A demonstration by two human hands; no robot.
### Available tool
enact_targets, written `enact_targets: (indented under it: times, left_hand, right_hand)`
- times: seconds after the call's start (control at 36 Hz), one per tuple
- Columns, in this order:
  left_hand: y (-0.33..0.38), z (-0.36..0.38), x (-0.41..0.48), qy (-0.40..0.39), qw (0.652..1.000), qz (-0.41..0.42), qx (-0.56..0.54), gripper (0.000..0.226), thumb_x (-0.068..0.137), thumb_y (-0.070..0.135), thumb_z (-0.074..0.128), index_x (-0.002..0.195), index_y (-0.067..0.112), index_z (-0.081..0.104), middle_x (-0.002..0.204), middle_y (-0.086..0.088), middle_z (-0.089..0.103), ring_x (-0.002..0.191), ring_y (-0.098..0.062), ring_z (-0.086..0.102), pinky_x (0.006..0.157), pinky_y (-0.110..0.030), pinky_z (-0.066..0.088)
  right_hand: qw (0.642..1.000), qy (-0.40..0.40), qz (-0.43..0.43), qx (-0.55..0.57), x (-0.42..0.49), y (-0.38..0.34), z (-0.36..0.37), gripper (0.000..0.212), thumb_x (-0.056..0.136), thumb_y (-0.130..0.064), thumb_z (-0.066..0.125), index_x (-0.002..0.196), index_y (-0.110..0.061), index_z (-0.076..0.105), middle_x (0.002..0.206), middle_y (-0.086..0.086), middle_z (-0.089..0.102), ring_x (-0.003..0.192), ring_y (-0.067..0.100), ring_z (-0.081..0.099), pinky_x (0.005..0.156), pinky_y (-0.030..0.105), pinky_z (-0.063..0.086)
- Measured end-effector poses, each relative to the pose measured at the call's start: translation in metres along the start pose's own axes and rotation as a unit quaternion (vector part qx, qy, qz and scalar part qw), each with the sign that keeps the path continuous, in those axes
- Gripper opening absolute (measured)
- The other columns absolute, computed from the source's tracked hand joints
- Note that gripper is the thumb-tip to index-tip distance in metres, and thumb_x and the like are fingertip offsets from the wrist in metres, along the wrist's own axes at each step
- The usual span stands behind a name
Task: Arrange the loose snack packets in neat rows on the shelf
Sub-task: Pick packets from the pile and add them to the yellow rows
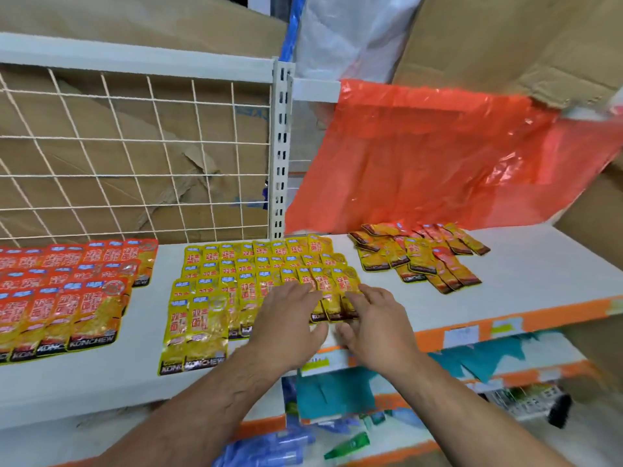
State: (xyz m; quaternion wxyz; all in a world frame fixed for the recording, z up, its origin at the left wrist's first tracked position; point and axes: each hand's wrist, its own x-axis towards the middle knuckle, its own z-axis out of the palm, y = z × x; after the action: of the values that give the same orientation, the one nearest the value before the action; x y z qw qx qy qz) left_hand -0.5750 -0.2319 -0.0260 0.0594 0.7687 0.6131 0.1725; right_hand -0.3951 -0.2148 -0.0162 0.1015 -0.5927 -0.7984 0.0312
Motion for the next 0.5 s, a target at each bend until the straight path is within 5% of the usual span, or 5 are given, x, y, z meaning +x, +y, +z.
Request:
enact_targets:
  times: [0.25,0.36,0.5]
  left_hand:
    - [0.082,0.053,0.064,0.006,0.999,0.004,0.033,0.064,0.079,0.056,0.039,0.129,0.024,0.062,0.134,-0.001,0.060,0.125,-0.025,0.052,0.110,-0.038,0.034]
    - [0.130,0.077,0.097,-0.015,0.999,-0.027,0.022,0.069,0.081,0.057,0.035,0.139,0.024,0.052,0.146,0.000,0.050,0.135,-0.023,0.042,0.117,-0.034,0.023]
    - [0.185,0.108,0.133,0.016,0.999,-0.041,0.014,0.060,0.077,0.051,0.037,0.119,0.019,0.067,0.118,0.000,0.067,0.110,-0.025,0.059,0.101,-0.035,0.042]
  right_hand:
    - [1.000,0.013,-0.001,0.013,0.013,0.115,-0.002,0.062,0.073,-0.058,0.044,0.113,-0.019,0.072,0.120,0.009,0.068,0.109,0.031,0.063,0.090,0.042,0.053]
    - [1.000,-0.007,-0.017,0.015,0.024,0.176,-0.009,0.061,0.080,-0.056,0.049,0.128,-0.021,0.064,0.137,0.007,0.058,0.125,0.031,0.050,0.102,0.042,0.044]
    - [0.999,-0.032,-0.041,0.012,0.038,0.248,-0.022,0.060,0.091,-0.055,0.051,0.143,-0.026,0.048,0.151,0.001,0.042,0.138,0.025,0.034,0.110,0.038,0.034]
